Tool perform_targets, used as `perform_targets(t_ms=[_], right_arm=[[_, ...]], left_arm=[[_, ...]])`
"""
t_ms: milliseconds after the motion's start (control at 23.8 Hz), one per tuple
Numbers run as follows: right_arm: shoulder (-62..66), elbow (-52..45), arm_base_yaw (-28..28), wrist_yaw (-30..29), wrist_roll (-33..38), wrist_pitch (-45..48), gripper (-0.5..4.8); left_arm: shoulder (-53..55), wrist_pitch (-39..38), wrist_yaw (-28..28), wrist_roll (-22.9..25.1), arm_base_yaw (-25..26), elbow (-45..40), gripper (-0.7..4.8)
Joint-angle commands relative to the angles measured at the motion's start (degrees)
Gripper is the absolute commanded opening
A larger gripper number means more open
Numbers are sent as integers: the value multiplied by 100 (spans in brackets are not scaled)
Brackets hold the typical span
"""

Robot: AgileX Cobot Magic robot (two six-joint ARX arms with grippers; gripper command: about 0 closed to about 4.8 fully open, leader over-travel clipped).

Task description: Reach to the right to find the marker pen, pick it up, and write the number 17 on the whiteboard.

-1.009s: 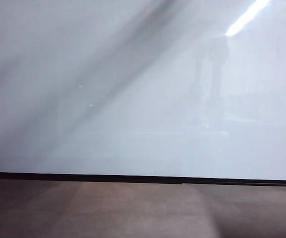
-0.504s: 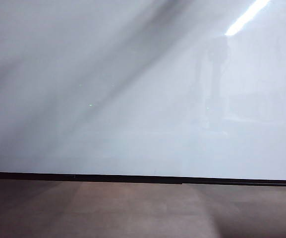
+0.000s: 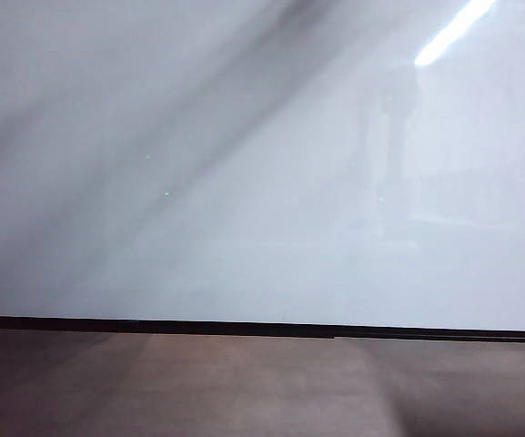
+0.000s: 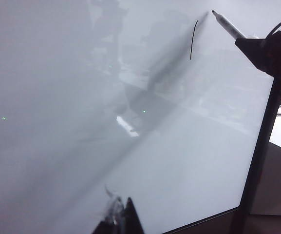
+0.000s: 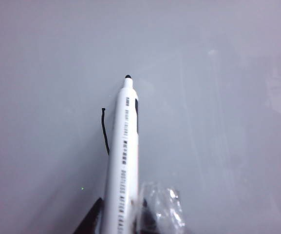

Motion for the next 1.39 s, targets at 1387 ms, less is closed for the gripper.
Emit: perform_targets(t_ms=[1387], right_arm=[[70,11,-452,267,170,-262,-8]], left_arm=[[-2,66,24,26,4,39,-5]])
